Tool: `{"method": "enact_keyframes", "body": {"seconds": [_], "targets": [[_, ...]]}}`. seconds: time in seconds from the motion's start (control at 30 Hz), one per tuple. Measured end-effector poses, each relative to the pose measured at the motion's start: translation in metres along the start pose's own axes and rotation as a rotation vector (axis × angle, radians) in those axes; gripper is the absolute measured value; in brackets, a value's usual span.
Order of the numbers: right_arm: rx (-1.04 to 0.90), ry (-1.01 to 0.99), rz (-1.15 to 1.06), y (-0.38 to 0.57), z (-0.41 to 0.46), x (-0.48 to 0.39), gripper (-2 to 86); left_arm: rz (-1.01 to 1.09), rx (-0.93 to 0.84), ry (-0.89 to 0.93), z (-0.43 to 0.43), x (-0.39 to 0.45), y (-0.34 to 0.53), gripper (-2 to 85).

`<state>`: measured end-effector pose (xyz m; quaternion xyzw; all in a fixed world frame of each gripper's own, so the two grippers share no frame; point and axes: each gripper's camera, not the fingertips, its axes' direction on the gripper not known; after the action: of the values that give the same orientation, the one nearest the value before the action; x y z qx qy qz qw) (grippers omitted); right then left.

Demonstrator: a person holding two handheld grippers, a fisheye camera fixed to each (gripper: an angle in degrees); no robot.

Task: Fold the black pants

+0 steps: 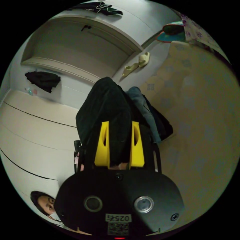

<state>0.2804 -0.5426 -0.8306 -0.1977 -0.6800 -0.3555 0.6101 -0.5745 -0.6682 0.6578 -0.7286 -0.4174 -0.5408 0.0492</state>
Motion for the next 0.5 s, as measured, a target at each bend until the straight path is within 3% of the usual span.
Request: {"method": "enact_keyframes", "body": {"seconds": [0.13,0.27,0.37,0.5], "targets": [[-0.048,-0.091,0.073,-0.014,0.017,-0.008,12.2,0.003,-0.032,-0.064,-0.035,-0.010,0.013,8.8],[-0.049,-0.116,0.049,-0.029,0.021,-0.050,7.4,0.010,-0.079,0.024,-0.067,-0.020,0.019,4.6],[0.009,-0.261,0.001,-0.036,0.016,-0.096,6.5,-0.004,-0.002,0.100,-0.102,-0.021,0.030,2.9],[0.074,-0.260,-0.160,-0.023,0.008,-0.181,6.3,0.070,0.077,0.164,-0.154,0.003,0.050,2.5]]}}
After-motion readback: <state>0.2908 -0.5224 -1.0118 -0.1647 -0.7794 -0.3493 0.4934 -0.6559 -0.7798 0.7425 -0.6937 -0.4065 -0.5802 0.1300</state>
